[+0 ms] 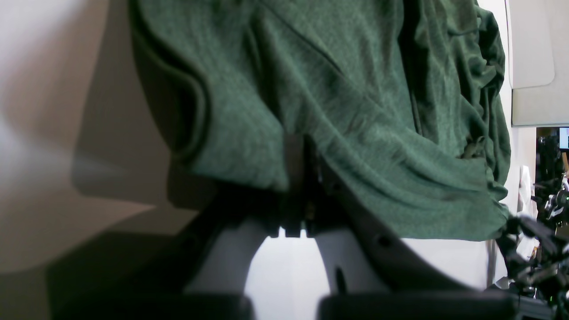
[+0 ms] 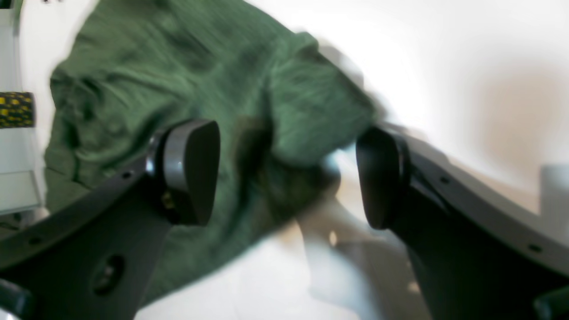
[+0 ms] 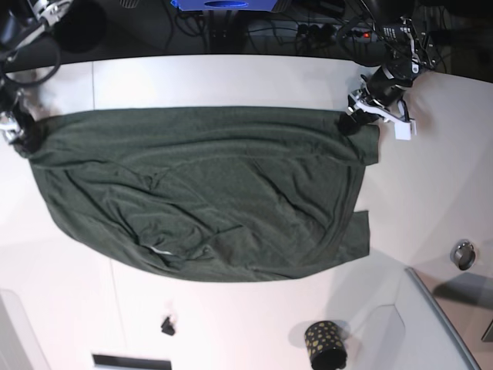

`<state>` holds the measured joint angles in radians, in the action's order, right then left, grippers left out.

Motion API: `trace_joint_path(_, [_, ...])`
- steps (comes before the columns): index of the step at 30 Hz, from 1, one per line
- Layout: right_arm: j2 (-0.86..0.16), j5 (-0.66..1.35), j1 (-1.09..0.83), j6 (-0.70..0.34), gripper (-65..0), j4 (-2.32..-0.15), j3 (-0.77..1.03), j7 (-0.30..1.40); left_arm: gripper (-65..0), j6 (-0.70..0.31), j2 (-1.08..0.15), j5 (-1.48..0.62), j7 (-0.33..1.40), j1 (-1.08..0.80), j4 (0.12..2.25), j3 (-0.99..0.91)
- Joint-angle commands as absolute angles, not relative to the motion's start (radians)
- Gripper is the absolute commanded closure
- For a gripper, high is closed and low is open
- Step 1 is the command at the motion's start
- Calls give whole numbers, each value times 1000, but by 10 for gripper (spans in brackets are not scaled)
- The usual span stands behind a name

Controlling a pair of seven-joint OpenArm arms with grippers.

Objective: Layout the t-shirt on the table in an organized manner, then fold the t-shirt properly
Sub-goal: 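Pull the held shirt edge toward the arm bases to flatten it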

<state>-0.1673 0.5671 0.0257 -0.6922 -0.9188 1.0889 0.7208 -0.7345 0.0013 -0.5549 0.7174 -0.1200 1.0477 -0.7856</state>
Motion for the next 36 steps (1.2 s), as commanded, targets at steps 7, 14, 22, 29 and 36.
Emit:
trace_joint_path(7, [-179, 555, 27, -698, -447, -892, 1082, 723, 0, -698, -2, -498, 805, -133, 1050, -796])
trace_joint_path(14, [-176, 492, 39, -698, -447, -854, 1081, 710, 0, -698, -2, -498, 811, -142, 1144, -789])
trace_joint_path(22, [-177, 455, 53, -698, -446, -797, 1081, 679, 0, -698, -2, -498, 811, -145, 1144, -788])
trace_joint_path(29, [-176, 455, 21, -698, -444, -792, 1040, 711, 0, -698, -2, -496, 811, -147, 1144, -794])
trace_joint_path(36, [-177, 455, 5, -698, -426, -792, 980, 687, 0, -698, -2, -496, 811, -147, 1144, -791])
